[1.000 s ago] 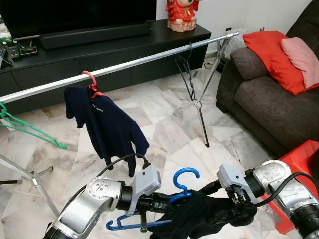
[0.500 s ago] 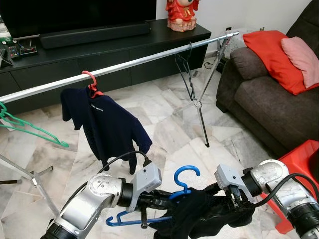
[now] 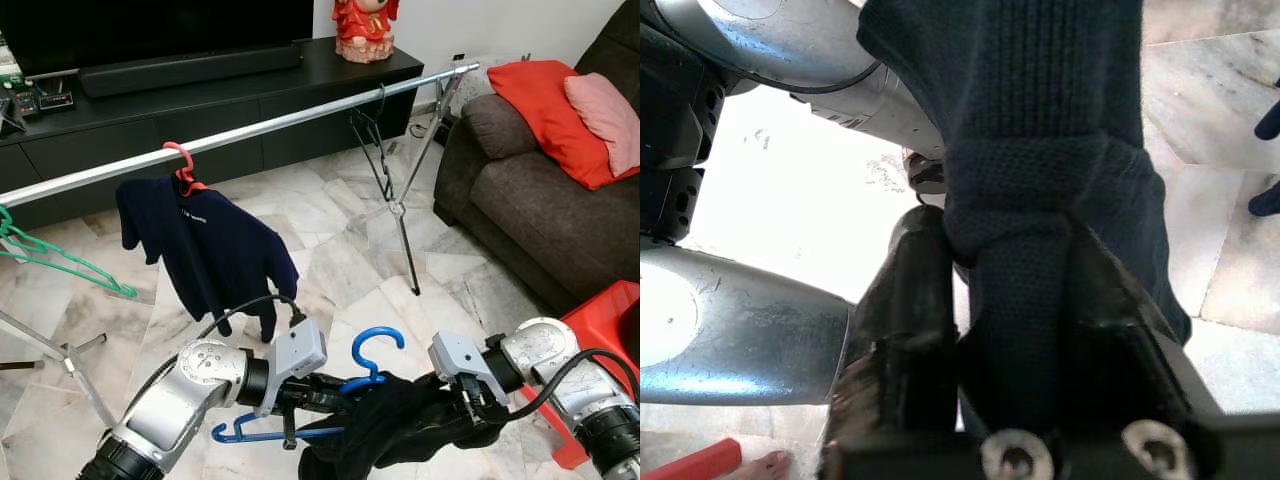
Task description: Hang hanger
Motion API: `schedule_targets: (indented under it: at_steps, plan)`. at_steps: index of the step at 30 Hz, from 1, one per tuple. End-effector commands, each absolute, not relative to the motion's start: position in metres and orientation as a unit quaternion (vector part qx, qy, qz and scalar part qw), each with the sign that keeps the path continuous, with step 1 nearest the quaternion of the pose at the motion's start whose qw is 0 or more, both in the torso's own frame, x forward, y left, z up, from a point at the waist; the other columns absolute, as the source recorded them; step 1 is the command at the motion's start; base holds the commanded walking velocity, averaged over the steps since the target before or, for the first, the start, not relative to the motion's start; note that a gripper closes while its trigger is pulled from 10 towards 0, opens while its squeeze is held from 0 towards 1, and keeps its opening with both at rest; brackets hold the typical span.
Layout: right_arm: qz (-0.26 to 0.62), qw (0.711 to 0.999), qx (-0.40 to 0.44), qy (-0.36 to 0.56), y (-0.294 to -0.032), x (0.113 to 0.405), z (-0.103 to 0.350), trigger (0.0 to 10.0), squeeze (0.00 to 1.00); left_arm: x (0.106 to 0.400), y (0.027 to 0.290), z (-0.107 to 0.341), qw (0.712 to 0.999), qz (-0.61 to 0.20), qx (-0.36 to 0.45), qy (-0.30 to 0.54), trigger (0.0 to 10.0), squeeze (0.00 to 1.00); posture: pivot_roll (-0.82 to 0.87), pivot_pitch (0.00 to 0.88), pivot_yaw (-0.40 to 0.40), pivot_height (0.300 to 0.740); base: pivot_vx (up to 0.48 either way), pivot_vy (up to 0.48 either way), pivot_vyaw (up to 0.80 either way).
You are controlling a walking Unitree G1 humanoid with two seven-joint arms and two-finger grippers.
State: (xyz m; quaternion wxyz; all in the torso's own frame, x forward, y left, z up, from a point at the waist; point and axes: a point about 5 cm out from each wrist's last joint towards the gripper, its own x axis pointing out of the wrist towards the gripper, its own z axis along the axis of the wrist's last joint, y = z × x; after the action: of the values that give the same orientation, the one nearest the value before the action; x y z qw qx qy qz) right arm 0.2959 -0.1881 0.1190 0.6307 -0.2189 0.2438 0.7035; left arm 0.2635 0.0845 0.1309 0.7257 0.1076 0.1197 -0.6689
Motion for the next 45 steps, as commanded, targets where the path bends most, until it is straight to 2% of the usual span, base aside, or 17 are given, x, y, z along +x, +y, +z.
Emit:
schedule_targets:
  at_steps: [1, 13, 23, 24, 34, 39, 42, 43, 44, 45]
  plan:
    - [0.720, 0.610, -0.227, 0.240, -0.182, 0.293, 0.120, 0.0, 0.00, 0.269, 0.077, 0.146, 0.726, -0.673, 0.113, 0.082, 10.0, 0.00, 0.02, 0.174, -0.072, 0.740, 0.000, 0.000, 0.00]
    - [0.716, 0.611, -0.239, 0.238, -0.183, 0.294, 0.123, 0.0, 0.00, 0.271, 0.077, 0.144, 0.728, -0.667, 0.128, 0.092, 10.0, 0.00, 0.01, 0.175, -0.070, 0.740, 0.000, 0.000, 0.00]
    - [0.705, 0.617, -0.255, 0.240, -0.186, 0.298, 0.123, 0.0, 0.00, 0.268, 0.077, 0.142, 0.719, -0.677, 0.131, 0.091, 10.0, 0.00, 0.02, 0.173, -0.070, 0.740, 0.000, 0.000, 0.00]
    - [0.704, 0.618, -0.255, 0.239, -0.186, 0.298, 0.124, 0.0, 0.00, 0.266, 0.077, 0.141, 0.714, -0.681, 0.128, 0.098, 10.0, 1.00, 0.02, 0.172, -0.069, 0.740, 0.000, 0.000, 0.00]
    - [0.695, 0.616, -0.265, 0.261, -0.192, 0.296, 0.114, 0.0, 0.00, 0.258, 0.084, 0.136, 0.692, -0.698, 0.139, 0.123, 10.0, 1.00, 0.02, 0.165, -0.069, 0.740, 0.000, 0.000, 0.00]
    - [0.686, 0.617, -0.269, 0.275, -0.197, 0.293, 0.107, 0.0, 0.00, 0.257, 0.092, 0.131, 0.690, -0.693, 0.156, 0.138, 10.0, 1.00, 0.02, 0.165, -0.070, 0.740, 0.000, 0.000, 0.00]
    - [0.674, 0.629, -0.265, 0.283, -0.202, 0.292, 0.102, 0.0, 0.00, 0.258, 0.104, 0.131, 0.701, -0.681, 0.154, 0.147, 10.0, 1.00, 0.02, 0.164, -0.068, 0.740, 0.000, 0.000, 0.00]
    - [0.670, 0.633, -0.265, 0.284, -0.204, 0.291, 0.102, 0.0, 0.00, 0.260, 0.109, 0.132, 0.708, -0.672, 0.156, 0.149, 10.0, 1.00, 0.02, 0.163, -0.067, 0.740, 0.000, 0.000, 0.00]
    - [0.661, 0.641, -0.266, 0.286, -0.208, 0.291, 0.101, 0.0, 0.00, 0.264, 0.119, 0.133, 0.727, -0.651, 0.158, 0.150, 10.0, 1.00, 0.02, 0.163, -0.067, 0.740, 0.000, 0.000, 0.00]
    - [0.661, 0.641, -0.266, 0.286, -0.208, 0.291, 0.101, 0.0, 0.00, 0.264, 0.119, 0.133, 0.727, -0.651, 0.158, 0.150, 10.0, 1.00, 0.02, 0.163, -0.067, 0.740, 0.000, 0.000, 0.00]
